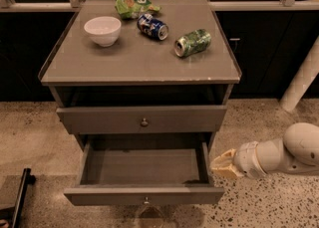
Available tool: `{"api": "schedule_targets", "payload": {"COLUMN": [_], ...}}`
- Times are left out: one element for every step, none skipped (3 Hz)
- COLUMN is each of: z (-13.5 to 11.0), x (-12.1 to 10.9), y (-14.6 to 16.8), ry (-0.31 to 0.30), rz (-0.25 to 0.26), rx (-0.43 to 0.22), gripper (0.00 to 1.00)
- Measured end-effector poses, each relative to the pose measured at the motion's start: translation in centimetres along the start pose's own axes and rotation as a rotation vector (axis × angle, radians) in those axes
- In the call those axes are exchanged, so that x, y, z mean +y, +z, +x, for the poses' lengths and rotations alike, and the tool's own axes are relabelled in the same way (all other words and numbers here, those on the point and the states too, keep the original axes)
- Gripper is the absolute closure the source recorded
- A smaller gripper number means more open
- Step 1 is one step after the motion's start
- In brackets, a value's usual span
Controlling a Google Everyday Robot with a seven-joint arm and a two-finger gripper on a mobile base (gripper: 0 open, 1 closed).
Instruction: Close middle drawer
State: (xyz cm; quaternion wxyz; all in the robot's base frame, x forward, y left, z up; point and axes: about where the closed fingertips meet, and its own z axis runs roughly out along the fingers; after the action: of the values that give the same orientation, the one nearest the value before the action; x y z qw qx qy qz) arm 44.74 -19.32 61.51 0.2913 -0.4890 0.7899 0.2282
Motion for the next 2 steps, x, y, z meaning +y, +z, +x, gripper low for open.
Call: {"api": "schedule_targets", "payload": {"z": [1.7, 6.3], "x": [1.0, 2.3], "y": [1.0, 3.3], "ry": [-0.012, 0.047], "rz": [0.028, 0.093], "rx": [-0.03, -0.112], "gripper": [1.0, 1.0]}}
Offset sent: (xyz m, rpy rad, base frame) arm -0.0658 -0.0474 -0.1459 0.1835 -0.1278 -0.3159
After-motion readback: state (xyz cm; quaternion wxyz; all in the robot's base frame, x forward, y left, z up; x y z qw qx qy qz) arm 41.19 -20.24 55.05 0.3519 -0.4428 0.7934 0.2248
